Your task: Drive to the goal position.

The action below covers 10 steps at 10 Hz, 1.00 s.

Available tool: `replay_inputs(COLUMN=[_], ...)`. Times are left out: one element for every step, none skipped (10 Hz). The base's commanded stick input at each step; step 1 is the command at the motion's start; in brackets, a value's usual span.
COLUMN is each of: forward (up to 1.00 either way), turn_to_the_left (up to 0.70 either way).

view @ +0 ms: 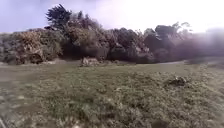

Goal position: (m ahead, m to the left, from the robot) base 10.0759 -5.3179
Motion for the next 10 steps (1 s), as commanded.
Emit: replay_inputs(forward=[0.7, 0.7, 0.7, 0.7, 0.7, 0.7, 0.7, 0.7, 0.7, 0.7], turn_to_the_left=[0.0, 0.0, 0.0, 0.0, 0.0, 0.0, 0.0, 0.0, 0.0, -0.05])
